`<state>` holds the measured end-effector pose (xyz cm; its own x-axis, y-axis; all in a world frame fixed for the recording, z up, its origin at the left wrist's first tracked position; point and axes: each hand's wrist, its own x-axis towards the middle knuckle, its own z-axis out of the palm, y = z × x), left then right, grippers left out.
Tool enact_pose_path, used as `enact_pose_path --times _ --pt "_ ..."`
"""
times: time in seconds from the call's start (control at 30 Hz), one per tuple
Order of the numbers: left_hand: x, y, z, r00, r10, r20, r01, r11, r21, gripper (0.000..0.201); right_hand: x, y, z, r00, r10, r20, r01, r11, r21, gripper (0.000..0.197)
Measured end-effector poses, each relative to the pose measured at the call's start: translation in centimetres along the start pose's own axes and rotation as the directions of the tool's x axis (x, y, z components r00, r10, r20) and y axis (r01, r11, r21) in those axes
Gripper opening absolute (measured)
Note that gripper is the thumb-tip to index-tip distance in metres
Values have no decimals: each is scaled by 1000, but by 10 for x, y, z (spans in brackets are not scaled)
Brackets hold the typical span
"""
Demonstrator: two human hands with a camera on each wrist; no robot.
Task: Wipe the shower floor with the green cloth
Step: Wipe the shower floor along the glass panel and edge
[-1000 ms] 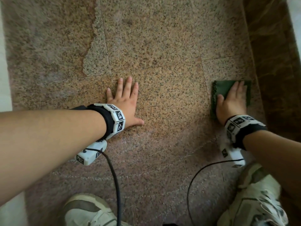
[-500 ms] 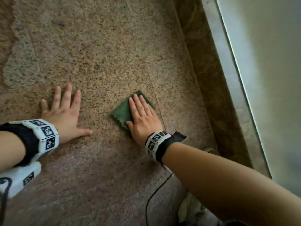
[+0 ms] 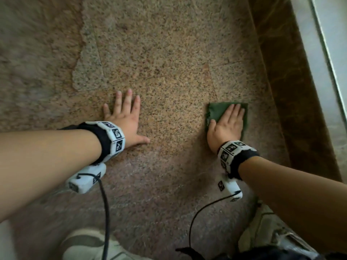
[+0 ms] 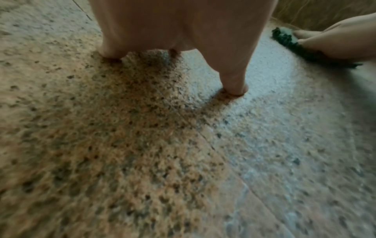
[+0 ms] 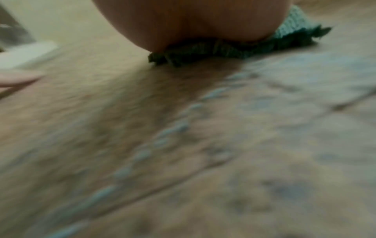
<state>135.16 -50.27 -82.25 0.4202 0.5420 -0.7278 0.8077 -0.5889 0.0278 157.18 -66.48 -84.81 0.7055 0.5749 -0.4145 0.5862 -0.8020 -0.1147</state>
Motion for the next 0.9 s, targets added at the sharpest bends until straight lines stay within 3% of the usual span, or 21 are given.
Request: enact_pose_path --times 0.13,0.27,0.43,0.5,0.63,0.73,0.9 --pt "-1 -9 0 998 46 -32 -47 999 -16 130 -55 -76 33 946 -297 131 300 954 -5 82" --pt "-9 -37 2 985 146 -87 -145 989 13 118 -114 -118 68 747 -606 273 641 765 -57 80" --pt "-13 -59 9 974 213 -73 -205 973 101 117 -112 -112 69 659 -690 301 744 656 -124 81" --pt "-11 -60 9 972 220 -76 -213 972 96 121 -93 -92 57 695 -662 279 713 686 -147 80" --pt "-12 -68 11 970 228 -87 -221 971 88 125 -47 -39 22 867 -460 191 495 841 -219 79" --pt "-14 -82 16 974 199 -112 -193 980 55 124 -35 -29 17 905 -387 179 420 879 -224 80" --pt "-19 -102 23 983 112 -147 -113 994 0 119 -48 -57 33 934 -332 130 352 915 -196 81"
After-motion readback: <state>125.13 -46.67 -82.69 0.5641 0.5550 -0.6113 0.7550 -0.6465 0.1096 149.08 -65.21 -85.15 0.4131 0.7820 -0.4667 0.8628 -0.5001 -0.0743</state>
